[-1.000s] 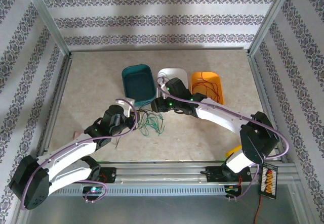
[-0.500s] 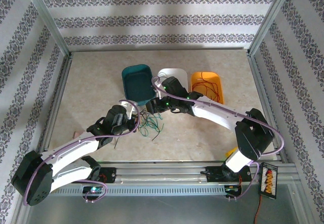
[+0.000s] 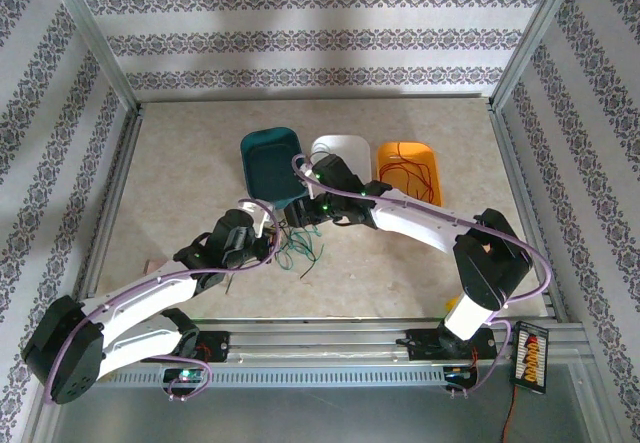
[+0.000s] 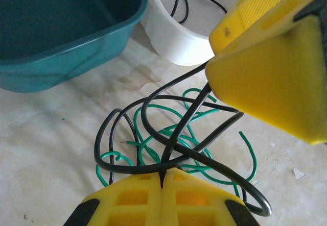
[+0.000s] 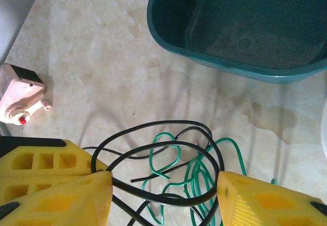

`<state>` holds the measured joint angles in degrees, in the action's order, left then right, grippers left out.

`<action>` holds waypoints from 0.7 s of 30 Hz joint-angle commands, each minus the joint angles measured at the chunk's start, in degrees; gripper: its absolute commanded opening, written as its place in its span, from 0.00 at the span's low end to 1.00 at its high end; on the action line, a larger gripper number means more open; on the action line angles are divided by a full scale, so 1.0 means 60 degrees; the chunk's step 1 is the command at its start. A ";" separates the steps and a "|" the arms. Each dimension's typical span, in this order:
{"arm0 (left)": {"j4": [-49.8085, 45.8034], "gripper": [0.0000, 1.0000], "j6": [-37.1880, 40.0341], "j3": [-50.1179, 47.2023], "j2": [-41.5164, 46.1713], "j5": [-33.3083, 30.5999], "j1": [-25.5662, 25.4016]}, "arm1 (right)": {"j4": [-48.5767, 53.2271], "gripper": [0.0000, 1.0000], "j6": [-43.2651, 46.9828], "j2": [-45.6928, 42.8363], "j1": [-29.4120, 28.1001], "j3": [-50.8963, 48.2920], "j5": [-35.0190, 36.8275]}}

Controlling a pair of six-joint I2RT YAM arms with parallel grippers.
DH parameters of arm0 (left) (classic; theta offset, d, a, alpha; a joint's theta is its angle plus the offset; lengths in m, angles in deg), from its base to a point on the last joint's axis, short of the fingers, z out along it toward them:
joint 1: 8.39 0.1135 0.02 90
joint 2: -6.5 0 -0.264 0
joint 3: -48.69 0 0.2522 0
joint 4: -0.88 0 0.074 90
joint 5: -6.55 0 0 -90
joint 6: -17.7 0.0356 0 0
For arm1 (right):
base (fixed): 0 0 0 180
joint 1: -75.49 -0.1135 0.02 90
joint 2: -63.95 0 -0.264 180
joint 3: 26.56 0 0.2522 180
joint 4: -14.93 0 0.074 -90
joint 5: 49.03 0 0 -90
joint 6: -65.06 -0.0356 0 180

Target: Untangle the cables

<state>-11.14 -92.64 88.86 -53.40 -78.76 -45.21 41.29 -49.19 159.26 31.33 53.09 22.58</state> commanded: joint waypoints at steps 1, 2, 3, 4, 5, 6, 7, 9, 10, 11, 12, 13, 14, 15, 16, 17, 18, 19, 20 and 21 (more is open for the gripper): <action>0.0046 0.00 0.0229 0.0256 -0.0133 -0.0600 -0.0275 | 0.0311 0.56 -0.0187 0.0038 -0.0182 -0.0011 0.0319; 0.0121 0.00 0.0227 0.0243 -0.0142 -0.0752 -0.0328 | 0.0395 0.56 -0.0212 0.0013 -0.0197 -0.0021 0.0435; 0.0188 0.00 0.0240 0.0227 -0.0168 -0.0942 -0.0391 | 0.0483 0.56 -0.0248 -0.0040 -0.0198 -0.0038 0.0605; 0.0260 0.00 0.0256 0.0227 -0.0191 -0.1141 -0.0474 | 0.0578 0.56 -0.0288 -0.0112 -0.0184 -0.0059 0.0788; 0.0307 0.00 0.0282 0.0227 -0.0219 -0.1252 -0.0532 | 0.0655 0.56 -0.0308 -0.0168 -0.0170 -0.0068 0.0911; 0.0358 0.00 0.0295 0.0241 -0.0248 -0.1387 -0.0604 | 0.0733 0.57 -0.0324 -0.0209 -0.0142 -0.0080 0.0956; 0.0421 0.00 0.0313 0.0241 -0.0273 -0.1478 -0.0679 | 0.0798 0.57 -0.0336 -0.0225 -0.0100 -0.0063 0.0935; 0.0552 0.00 0.0328 0.0241 -0.0334 -0.1548 -0.0768 | 0.0927 0.57 -0.0411 -0.0172 -0.0039 0.0013 0.0849; 0.0588 0.00 0.0328 0.0256 -0.0370 -0.1529 -0.0790 | 0.0923 0.57 -0.0426 -0.0117 -0.0012 0.0033 0.0765; 0.0643 0.00 0.0335 0.0256 -0.0413 -0.1507 -0.0807 | 0.0928 0.56 -0.0426 -0.0074 0.0003 0.0048 0.0678; 0.0683 0.00 0.0357 0.0267 -0.0454 -0.1456 -0.0842 | 0.0914 0.56 -0.0416 -0.0017 0.0007 0.0083 0.0591; 0.0699 0.00 0.0372 0.0270 -0.0491 -0.1434 -0.0864 | 0.0894 0.55 -0.0411 0.0033 0.0018 0.0095 0.0502; 0.0706 0.00 0.0372 0.0285 -0.0517 -0.1413 -0.0879 | 0.0860 0.54 -0.0399 0.0073 0.0020 0.0120 0.0402; 0.0720 0.00 0.0372 0.0299 -0.0546 -0.1372 -0.0902 | 0.0790 0.53 -0.0375 0.0107 0.0036 0.0123 0.0299; 0.0745 0.00 0.0372 0.0300 -0.0549 -0.1353 -0.0917 | 0.0728 0.53 -0.0368 0.0139 0.0032 0.0133 0.0207; 0.0751 0.00 0.0358 0.0300 -0.0551 -0.1340 -0.0938 | 0.0683 0.53 -0.0353 0.0162 0.0036 0.0139 0.0146; 0.0772 0.00 0.0343 0.0299 -0.0562 -0.1338 -0.0960 | 0.0666 0.53 -0.0313 0.0192 0.0036 0.0176 0.0047; 0.0761 0.00 0.0343 0.0300 -0.0556 -0.1323 -0.0982 | 0.0668 0.54 -0.0309 0.0212 0.0036 0.0211 0.0006; 0.0751 0.00 0.0343 0.0300 -0.0553 -0.1311 -0.0997 | 0.0648 0.54 -0.0309 0.0227 0.0036 0.0231 -0.0009; 0.0751 0.00 0.0343 0.0300 -0.0554 -0.1296 -0.1019 | 0.0603 0.55 -0.0309 0.0217 0.0036 0.0228 -0.0099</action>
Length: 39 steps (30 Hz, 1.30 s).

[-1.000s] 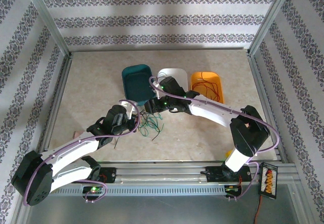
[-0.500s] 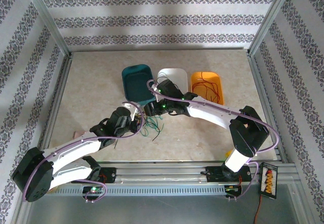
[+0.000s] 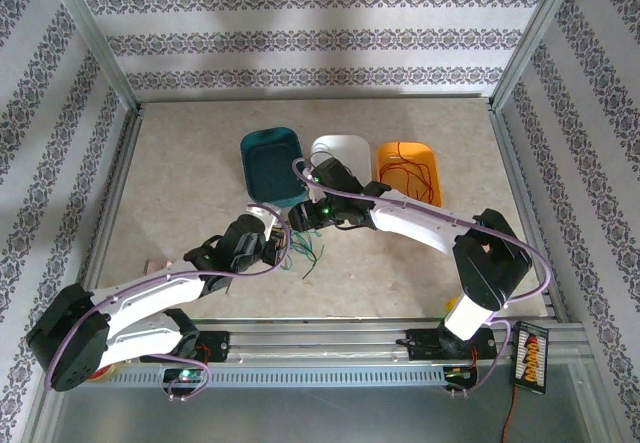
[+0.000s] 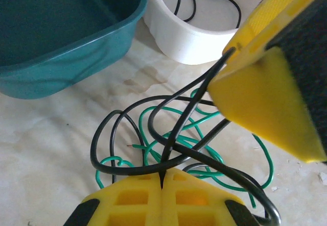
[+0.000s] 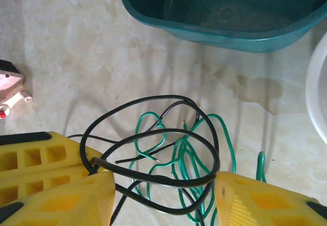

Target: Untangle the cables

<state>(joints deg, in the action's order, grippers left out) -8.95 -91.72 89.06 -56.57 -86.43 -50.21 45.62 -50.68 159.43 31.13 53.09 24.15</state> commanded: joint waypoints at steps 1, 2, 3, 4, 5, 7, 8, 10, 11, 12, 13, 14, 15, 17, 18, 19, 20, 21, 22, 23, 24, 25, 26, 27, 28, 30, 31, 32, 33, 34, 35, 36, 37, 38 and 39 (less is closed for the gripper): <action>0.0374 0.00 0.0182 0.0267 -0.0032 -0.0021 -0.0192 | -0.0158 0.56 -0.0054 0.0178 0.0069 0.0239 -0.0464; 0.0375 0.00 0.0179 0.0267 -0.0027 -0.0016 -0.0207 | -0.0193 0.56 -0.0054 0.0158 0.0068 0.0249 -0.0551; 0.0383 0.00 0.0188 0.0265 -0.0032 -0.0008 -0.0207 | -0.0231 0.57 -0.0076 0.0128 0.0069 0.0235 -0.0615; 0.0386 0.00 0.0186 0.0257 -0.0038 0.0006 -0.0207 | -0.0257 0.57 -0.0097 0.0098 0.0069 0.0235 -0.0662; 0.0393 0.00 0.0189 0.0266 -0.0050 0.0028 -0.0204 | -0.0278 0.58 -0.0123 0.0084 0.0069 0.0232 -0.0712; 0.0428 0.00 0.0175 0.0253 -0.0075 0.0056 -0.0212 | -0.0304 0.58 -0.0174 0.0097 0.0097 0.0240 -0.0934; 0.0443 0.00 0.0175 0.0265 -0.0104 0.0058 -0.0222 | -0.0341 0.58 -0.0216 0.0111 0.0112 0.0254 -0.1042; 0.0487 0.00 0.0175 0.0267 -0.0140 0.0058 -0.0222 | -0.0470 0.59 -0.0366 0.0098 0.0164 0.0254 -0.1319; 0.0503 0.00 0.0175 0.0267 -0.0166 0.0050 -0.0222 | -0.0531 0.59 -0.0446 0.0097 0.0184 0.0254 -0.1429; 0.0525 0.00 0.0176 0.0267 -0.0186 0.0055 -0.0222 | -0.0593 0.59 -0.0533 0.0106 0.0200 0.0275 -0.1531; 0.0558 0.00 0.0175 0.0267 -0.0199 0.0058 -0.0222 | -0.0632 0.59 -0.0579 0.0125 0.0207 0.0318 -0.1661; 0.0575 0.00 0.0161 0.0276 -0.0217 0.0050 -0.0222 | -0.0671 0.59 -0.0615 0.0161 0.0229 0.0326 -0.1765; 0.0590 0.00 0.0160 0.0282 -0.0237 0.0058 -0.0225 | -0.0690 0.59 -0.0675 0.0195 0.0222 0.0370 -0.1881; 0.0625 0.00 0.0172 0.0305 -0.0275 0.0058 -0.0236 | -0.0716 0.59 -0.0716 0.0280 0.0245 0.0454 -0.2104; 0.0628 0.00 0.0175 0.0320 -0.0288 0.0065 -0.0236 | -0.0712 0.59 -0.0741 0.0325 0.0243 0.0484 -0.2140; 0.0642 0.00 0.0175 0.0326 -0.0292 0.0072 -0.0236 | -0.0700 0.59 -0.0751 0.0371 0.0244 0.0514 -0.2173; 0.0657 0.00 0.0175 0.0338 -0.0307 0.0061 -0.0236 | -0.0706 0.58 -0.0761 0.0411 0.0245 0.0539 -0.2202; 0.0690 0.00 0.0176 0.0339 -0.0306 0.0072 -0.0236 | -0.0707 0.58 -0.0783 0.0447 0.0245 0.0554 -0.2228; 0.0721 0.00 0.0175 0.0335 -0.0321 0.0072 -0.0236 | -0.0726 0.58 -0.0794 0.0497 0.0245 0.0587 -0.2248; 0.0734 0.00 0.0175 0.0340 -0.0326 0.0080 -0.0250 | -0.0722 0.57 -0.0795 0.0534 0.0244 0.0618 -0.2265; 0.0761 0.00 0.0175 0.0355 -0.0345 0.0101 -0.0251 | -0.0714 0.57 -0.0816 0.0576 0.0245 0.0656 -0.2240; 0.0761 0.00 0.0175 0.0369 -0.0360 0.0109 -0.0251 | -0.0735 0.55 -0.0842 0.0609 0.0234 0.0699 -0.2200; 0.0767 0.00 0.0175 0.0383 -0.0367 0.0102 -0.0273 | -0.0741 0.54 -0.0852 0.0651 0.0228 0.0728 -0.2144; 0.0780 0.00 0.0175 0.0394 -0.0380 0.0102 -0.0280 | -0.0730 0.52 -0.0881 0.0689 0.0230 0.0758 -0.2046; 0.0803 0.00 0.0190 0.0395 -0.0384 0.0098 -0.0295 | -0.0756 0.49 -0.0899 0.0723 0.0239 0.0794 -0.1990; 0.0826 0.00 0.0175 0.0398 -0.0391 0.0115 -0.0310 | -0.0818 0.41 -0.0929 0.0784 0.0235 0.0839 -0.1959; 0.0845 0.00 0.0165 0.0399 -0.0399 0.0131 -0.0323 | -0.0856 0.33 -0.0962 0.0807 0.0243 0.0851 -0.1931; 0.0865 0.00 0.0136 0.0376 -0.0389 0.0123 -0.0332 | -0.0874 0.24 -0.0969 0.0800 0.0244 0.0848 -0.1880; 0.0918 0.00 0.0092 0.0342 -0.0375 0.0091 -0.0324 | -0.0905 0.14 -0.0969 0.0775 0.0252 0.0833 -0.1785; 0.0942 0.00 0.0021 0.0305 -0.0364 0.0024 -0.0324 | -0.0924 0.08 -0.0956 0.0712 0.0259 0.0791 -0.1693; 0.0971 0.02 -0.0061 0.0262 -0.0347 -0.0036 -0.0324 | -0.0968 0.04 -0.0929 0.0640 0.0274 0.0744 -0.1606; 0.1011 0.16 -0.0176 0.0214 -0.0306 -0.0117 -0.0313 | -0.0996 0.01 -0.0893 0.0529 0.0298 0.0682 -0.1501; 0.1090 0.31 -0.0291 0.0146 -0.0258 -0.0190 -0.0310 | -0.1027 0.00 -0.0856 0.0382 0.0336 0.0598 -0.1423; 0.1152 0.42 -0.0381 0.0073 -0.0226 -0.0228 -0.0310 | -0.1047 0.00 -0.0843 0.0243 0.0379 0.0525 -0.1359; 0.1184 0.58 -0.0494 0.0009 -0.0173 -0.0296 -0.0295 | -0.1076 0.00 -0.0835 0.0060 0.0446 0.0437 -0.1280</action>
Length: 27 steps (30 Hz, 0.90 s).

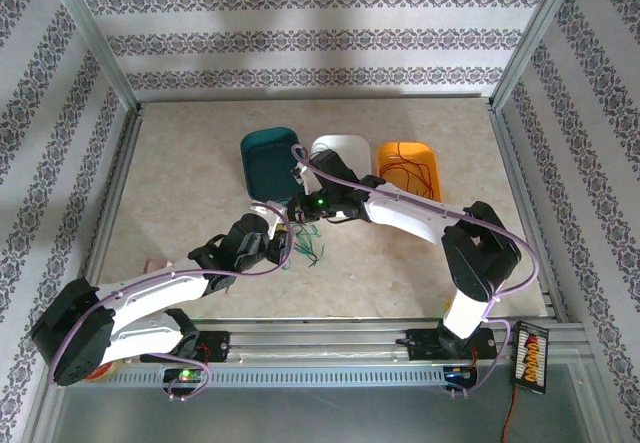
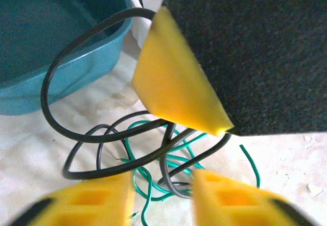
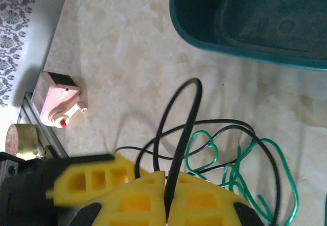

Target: Untangle the cables

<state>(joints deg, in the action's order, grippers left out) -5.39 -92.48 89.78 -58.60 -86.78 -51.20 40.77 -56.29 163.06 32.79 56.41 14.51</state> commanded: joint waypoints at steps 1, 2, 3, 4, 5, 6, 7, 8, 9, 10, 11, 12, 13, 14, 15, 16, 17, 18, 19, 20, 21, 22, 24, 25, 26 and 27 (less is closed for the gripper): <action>0.0623 0.70 -0.0466 -0.0178 0.0222 -0.0293 -0.0131 | -0.0312 0.00 0.0113 -0.0757 0.0258 -0.0226 0.0365; 0.0674 0.77 -0.0536 -0.0238 0.0258 -0.0329 -0.0117 | -0.0333 0.00 0.0127 -0.0959 0.0334 -0.0298 0.0403; 0.0748 0.83 -0.0634 -0.0322 0.0309 -0.0360 -0.0103 | -0.0353 0.00 0.0150 -0.1206 0.0409 -0.0356 0.0474; 0.0819 0.87 -0.0724 -0.0396 0.0352 -0.0355 -0.0076 | -0.0358 0.00 0.0193 -0.1441 0.0496 -0.0411 0.0513; 0.0870 0.89 -0.0804 -0.0469 0.0384 -0.0355 -0.0047 | -0.0359 0.00 0.0229 -0.1635 0.0570 -0.0430 0.0513; 0.0944 0.91 -0.0897 -0.0542 0.0419 -0.0353 -0.0009 | -0.0357 0.00 0.0261 -0.1875 0.0663 -0.0485 0.0514; 0.1013 0.92 -0.0976 -0.0609 0.0468 -0.0338 0.0026 | -0.0359 0.00 0.0284 -0.2107 0.0745 -0.0497 0.0553; 0.1075 0.92 -0.1007 -0.0688 0.0493 -0.0325 0.0057 | -0.0362 0.00 0.0314 -0.2307 0.0839 -0.0533 0.0593; 0.1123 0.93 -0.1043 -0.0742 0.0511 -0.0334 0.0085 | -0.0360 0.00 0.0322 -0.2531 0.0937 -0.0548 0.0647; 0.1125 0.93 -0.1034 -0.0774 0.0515 -0.0331 0.0088 | -0.0358 0.00 0.0332 -0.2750 0.1032 -0.0587 0.0713; 0.1133 0.93 -0.1023 -0.0801 0.0494 -0.0327 0.0089 | -0.0362 0.00 0.0336 -0.2930 0.1125 -0.0594 0.0760; 0.1114 0.93 -0.1017 -0.0817 0.0463 -0.0319 0.0090 | -0.0367 0.00 0.0365 -0.3148 0.1201 -0.0608 0.0790; 0.1098 0.93 -0.1008 -0.0842 0.0434 -0.0324 0.0089 | -0.0372 0.00 0.0408 -0.3332 0.1283 -0.0610 0.0846; 0.1089 0.93 -0.1001 -0.0849 0.0391 -0.0334 0.0089 | -0.0376 0.00 0.0428 -0.3511 0.1350 -0.0625 0.0931; 0.1091 0.93 -0.1001 -0.0863 0.0344 -0.0309 0.0089 | -0.0435 0.00 0.0409 -0.3703 0.1435 -0.0640 0.0965; 0.1096 0.93 -0.1000 -0.0863 0.0277 -0.0303 0.0089 | -0.0478 0.00 0.0385 -0.3881 0.1512 -0.0644 0.0967; 0.1110 0.93 -0.1000 -0.0850 0.0209 -0.0290 0.0090 | -0.0543 0.00 0.0365 -0.4039 0.1583 -0.0649 0.0946; 0.1138 0.93 -0.1001 -0.0849 0.0131 -0.0281 0.0090 | -0.0623 0.00 0.0328 -0.4198 0.1667 -0.0656 0.0917; 0.1175 0.93 -0.0992 -0.0847 0.0036 -0.0262 0.0089 | -0.0628 0.00 0.0322 -0.4310 0.1719 -0.0635 0.0921; 0.1230 0.93 -0.1000 -0.0841 -0.0052 -0.0237 0.0089 | -0.0626 0.00 0.0330 -0.4453 0.1790 -0.0609 0.0958; 0.1256 0.93 -0.1001 -0.0835 -0.0148 -0.0222 0.0089 | -0.0627 0.00 0.0341 -0.4571 0.1831 -0.0604 0.1041; 0.1270 0.92 -0.1021 -0.0820 -0.0231 -0.0225 0.0098 | -0.0630 0.00 0.0355 -0.4707 0.1889 -0.0607 0.1167; 0.1326 0.92 -0.1037 -0.0820 -0.0350 -0.0203 0.0089 | -0.0650 0.00 0.0411 -0.4960 0.2006 -0.0638 0.1410; 0.1330 0.92 -0.1059 -0.0820 -0.0395 -0.0232 0.0091 | -0.0660 0.00 0.0466 -0.5078 0.2079 -0.0646 0.1549; 0.1330 0.92 -0.1104 -0.0827 -0.0427 -0.0284 0.0096 | -0.0639 0.00 0.0535 -0.5159 0.2183 -0.0644 0.1669; 0.1319 0.92 -0.1142 -0.0835 -0.0442 -0.0361 0.0089 | -0.0644 0.00 0.0604 -0.5187 0.2278 -0.0637 0.1713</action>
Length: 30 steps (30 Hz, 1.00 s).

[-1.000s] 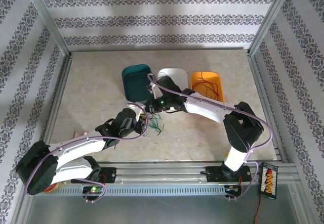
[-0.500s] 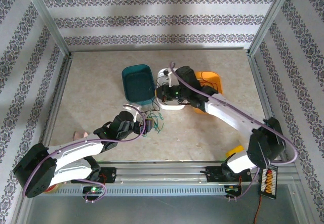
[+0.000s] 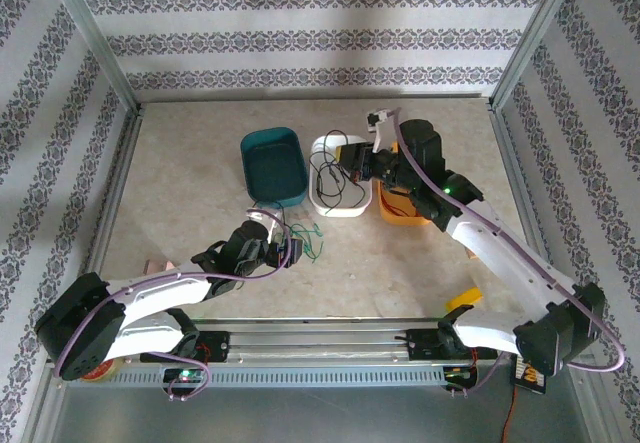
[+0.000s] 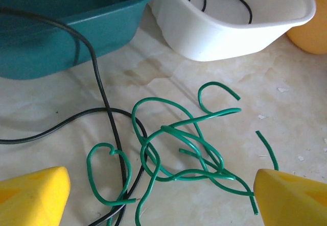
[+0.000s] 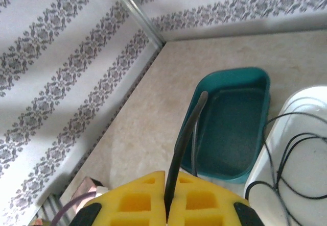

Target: Untangle the cables

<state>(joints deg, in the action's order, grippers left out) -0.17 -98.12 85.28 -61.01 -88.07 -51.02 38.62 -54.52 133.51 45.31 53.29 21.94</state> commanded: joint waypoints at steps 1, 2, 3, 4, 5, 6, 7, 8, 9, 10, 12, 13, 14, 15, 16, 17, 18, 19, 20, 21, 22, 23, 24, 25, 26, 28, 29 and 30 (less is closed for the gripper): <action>0.0434 0.92 -0.0254 -0.0098 -0.0047 -0.0275 0.0059 | -0.0277 0.00 0.0380 -0.0235 0.0325 -0.0076 0.0476; 0.0364 0.92 -0.0307 -0.0077 -0.0044 -0.0488 0.0059 | -0.0237 0.00 0.0400 -0.0166 0.0471 -0.0012 0.0479; 0.0234 0.92 -0.0356 -0.0048 -0.0051 -0.0702 0.0056 | -0.0245 0.00 0.0397 -0.0076 0.0593 0.0039 0.0465; 0.0116 0.92 -0.0405 -0.0019 -0.0036 -0.0935 0.0064 | -0.0285 0.00 0.0432 0.0069 0.0729 0.0091 0.0433; 0.0013 0.93 -0.0453 0.0003 -0.0007 -0.1192 0.0059 | -0.0300 0.00 0.0466 0.0251 0.0839 0.0161 0.0458; -0.0116 0.92 -0.0524 0.0031 0.0035 -0.1463 0.0064 | -0.0299 0.00 0.0484 0.0449 0.0938 0.0236 0.0450; -0.0232 0.93 -0.0636 0.0036 0.0104 -0.1745 0.0059 | -0.0331 0.00 0.0547 0.0695 0.1027 0.0338 0.0392; -0.0292 0.93 -0.0753 0.0009 0.0192 -0.2023 0.0059 | -0.0350 0.00 0.0615 0.0991 0.1098 0.0445 0.0406; -0.0381 0.93 -0.0888 -0.0008 0.0270 -0.2289 0.0069 | -0.0370 0.00 0.0680 0.1232 0.1152 0.0514 0.0417; -0.0587 0.93 -0.1087 0.0024 0.0356 -0.2622 0.0060 | -0.0402 0.00 0.0795 0.1534 0.1175 0.0583 0.0448; -0.1176 0.93 -0.1452 0.0151 0.0437 -0.3170 0.0074 | -0.0350 0.00 0.0918 0.2142 0.1205 0.0750 0.0705; -0.1466 0.93 -0.1673 0.0227 0.0458 -0.3398 0.0070 | -0.0341 0.01 0.0942 0.2466 0.1220 0.0802 0.0838; -0.1605 0.93 -0.1783 0.0238 0.0490 -0.3468 0.0081 | -0.0322 0.02 0.0902 0.2780 0.1235 0.0842 0.0973; -0.1668 0.93 -0.1840 0.0249 0.0509 -0.3478 0.0090 | -0.0257 0.04 0.0840 0.3104 0.1249 0.0892 0.1049; -0.1792 0.93 -0.1935 0.0265 0.0540 -0.3470 0.0104 | -0.0165 0.06 0.0758 0.3461 0.1250 0.0973 0.1098; -0.1911 0.93 -0.2014 0.0284 0.0555 -0.3452 0.0115 | -0.0138 0.10 0.0682 0.3773 0.1235 0.1001 0.1086; -0.1993 0.93 -0.2086 0.0296 0.0566 -0.3436 0.0132 | -0.0125 0.17 0.0554 0.3998 0.1221 0.0978 0.1109; -0.2099 0.93 -0.2162 0.0318 0.0616 -0.3385 0.0161 | -0.0129 0.28 0.0413 0.4201 0.1181 0.0930 0.1189; -0.2156 0.93 -0.2227 0.0326 0.0657 -0.3343 0.0190 | -0.0120 0.36 0.0352 0.4310 0.1130 0.0881 0.1228; -0.2188 0.93 -0.2304 0.0317 0.0714 -0.3306 0.0216 | -0.0118 0.43 0.0329 0.4371 0.1058 0.0814 0.1297; -0.2222 0.93 -0.2377 0.0299 0.0758 -0.3242 0.0269 | -0.0094 0.47 0.0345 0.4366 0.0960 0.0755 0.1395; -0.2246 0.93 -0.2432 0.0286 0.0802 -0.3166 0.0331 | -0.0066 0.49 0.0409 0.4338 0.0871 0.0709 0.1505; -0.2274 0.93 -0.2534 0.0278 0.0817 -0.3094 0.0415 | 0.0008 0.50 0.0507 0.4269 0.0766 0.0665 0.1666; -0.2315 0.93 -0.2616 0.0282 0.0814 -0.3079 0.0501 | 0.0082 0.51 0.0609 0.4185 0.0678 0.0622 0.1839; -0.2329 0.93 -0.2677 0.0268 0.0818 -0.3062 0.0562 | 0.0150 0.51 0.0669 0.4099 0.0626 0.0589 0.1974; -0.2392 0.93 -0.2765 0.0278 0.0803 -0.3146 0.0643 | 0.0227 0.52 0.0776 0.3825 0.0522 0.0412 0.2154; -0.2472 0.93 -0.2831 0.0295 0.0814 -0.3235 0.0671 | 0.0238 0.52 0.0819 0.3706 0.0473 0.0331 0.2173; -0.2546 0.93 -0.2898 0.0310 0.0825 -0.3345 0.0696 | 0.0256 0.52 0.0865 0.3570 0.0373 0.0236 0.2175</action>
<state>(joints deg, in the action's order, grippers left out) -12.34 -112.98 85.63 -56.79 -106.43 -47.70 39.24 -51.07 158.52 48.53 56.17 32.43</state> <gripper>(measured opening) 0.930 0.517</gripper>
